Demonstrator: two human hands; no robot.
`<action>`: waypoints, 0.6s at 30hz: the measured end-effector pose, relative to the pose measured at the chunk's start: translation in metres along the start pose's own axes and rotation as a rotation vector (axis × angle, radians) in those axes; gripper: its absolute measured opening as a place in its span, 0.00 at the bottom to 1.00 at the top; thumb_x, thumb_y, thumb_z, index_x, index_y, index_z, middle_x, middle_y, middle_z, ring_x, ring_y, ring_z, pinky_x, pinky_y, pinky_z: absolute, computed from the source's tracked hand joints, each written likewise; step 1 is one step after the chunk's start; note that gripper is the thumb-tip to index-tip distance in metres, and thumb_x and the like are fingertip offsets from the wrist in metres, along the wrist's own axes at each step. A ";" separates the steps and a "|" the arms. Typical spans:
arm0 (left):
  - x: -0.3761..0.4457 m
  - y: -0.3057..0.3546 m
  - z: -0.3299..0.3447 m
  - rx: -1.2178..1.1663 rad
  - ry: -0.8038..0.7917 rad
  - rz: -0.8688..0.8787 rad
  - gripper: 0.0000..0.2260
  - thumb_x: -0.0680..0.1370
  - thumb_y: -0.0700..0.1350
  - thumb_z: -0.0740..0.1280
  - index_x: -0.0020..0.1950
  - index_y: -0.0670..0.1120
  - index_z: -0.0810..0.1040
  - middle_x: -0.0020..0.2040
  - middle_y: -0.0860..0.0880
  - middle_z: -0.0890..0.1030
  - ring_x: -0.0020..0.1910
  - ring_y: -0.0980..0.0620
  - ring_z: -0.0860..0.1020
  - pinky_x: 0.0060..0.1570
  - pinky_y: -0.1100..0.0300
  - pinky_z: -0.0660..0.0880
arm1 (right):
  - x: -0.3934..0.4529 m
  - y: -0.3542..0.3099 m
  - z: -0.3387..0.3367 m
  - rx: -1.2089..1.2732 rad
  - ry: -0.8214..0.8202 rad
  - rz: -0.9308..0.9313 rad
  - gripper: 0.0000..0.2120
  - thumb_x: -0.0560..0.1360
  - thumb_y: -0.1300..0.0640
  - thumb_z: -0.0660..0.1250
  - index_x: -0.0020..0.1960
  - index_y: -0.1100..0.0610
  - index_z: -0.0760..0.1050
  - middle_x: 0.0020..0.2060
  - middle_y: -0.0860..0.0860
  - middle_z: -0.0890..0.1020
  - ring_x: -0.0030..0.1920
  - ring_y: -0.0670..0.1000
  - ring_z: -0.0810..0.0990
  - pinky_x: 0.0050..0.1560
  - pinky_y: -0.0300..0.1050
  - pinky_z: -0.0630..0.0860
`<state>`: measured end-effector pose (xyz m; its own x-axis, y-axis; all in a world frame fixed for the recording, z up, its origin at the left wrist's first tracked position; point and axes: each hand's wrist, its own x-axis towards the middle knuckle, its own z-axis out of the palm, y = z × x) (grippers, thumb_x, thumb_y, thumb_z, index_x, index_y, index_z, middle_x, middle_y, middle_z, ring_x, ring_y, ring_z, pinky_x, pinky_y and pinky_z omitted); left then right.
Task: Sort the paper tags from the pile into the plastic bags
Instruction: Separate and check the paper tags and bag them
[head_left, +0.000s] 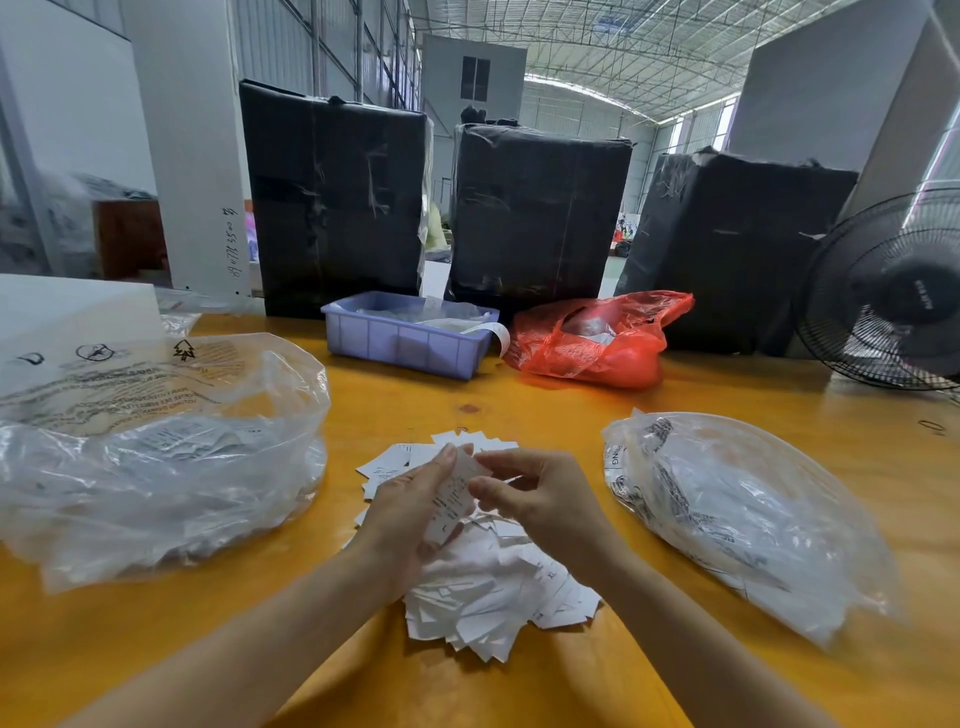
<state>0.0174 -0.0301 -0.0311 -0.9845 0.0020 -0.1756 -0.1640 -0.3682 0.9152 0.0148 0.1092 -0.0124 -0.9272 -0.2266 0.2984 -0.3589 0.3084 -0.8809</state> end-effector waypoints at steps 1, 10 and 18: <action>0.000 0.001 -0.001 -0.003 -0.033 -0.023 0.11 0.76 0.52 0.66 0.52 0.48 0.83 0.41 0.47 0.81 0.37 0.51 0.78 0.31 0.61 0.73 | 0.000 0.001 -0.001 0.067 0.018 0.037 0.06 0.72 0.64 0.71 0.48 0.59 0.82 0.35 0.51 0.83 0.34 0.45 0.80 0.38 0.37 0.78; 0.005 0.015 -0.012 0.242 -0.093 -0.032 0.03 0.72 0.39 0.71 0.44 0.40 0.83 0.33 0.47 0.81 0.27 0.56 0.77 0.28 0.66 0.75 | 0.008 0.004 -0.022 0.367 0.151 0.323 0.01 0.71 0.66 0.71 0.42 0.62 0.81 0.29 0.53 0.82 0.29 0.47 0.80 0.33 0.37 0.77; 0.001 0.056 -0.023 0.619 -0.099 0.154 0.04 0.71 0.42 0.74 0.42 0.41 0.84 0.28 0.51 0.81 0.25 0.59 0.74 0.26 0.68 0.69 | 0.004 -0.019 -0.048 0.208 0.180 0.209 0.02 0.73 0.66 0.69 0.44 0.63 0.80 0.32 0.55 0.84 0.31 0.49 0.83 0.35 0.38 0.78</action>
<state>0.0090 -0.0718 0.0121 -0.9959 0.0891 -0.0187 0.0026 0.2329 0.9725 0.0128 0.1463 0.0233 -0.9891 -0.0066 0.1474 -0.1469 0.1317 -0.9803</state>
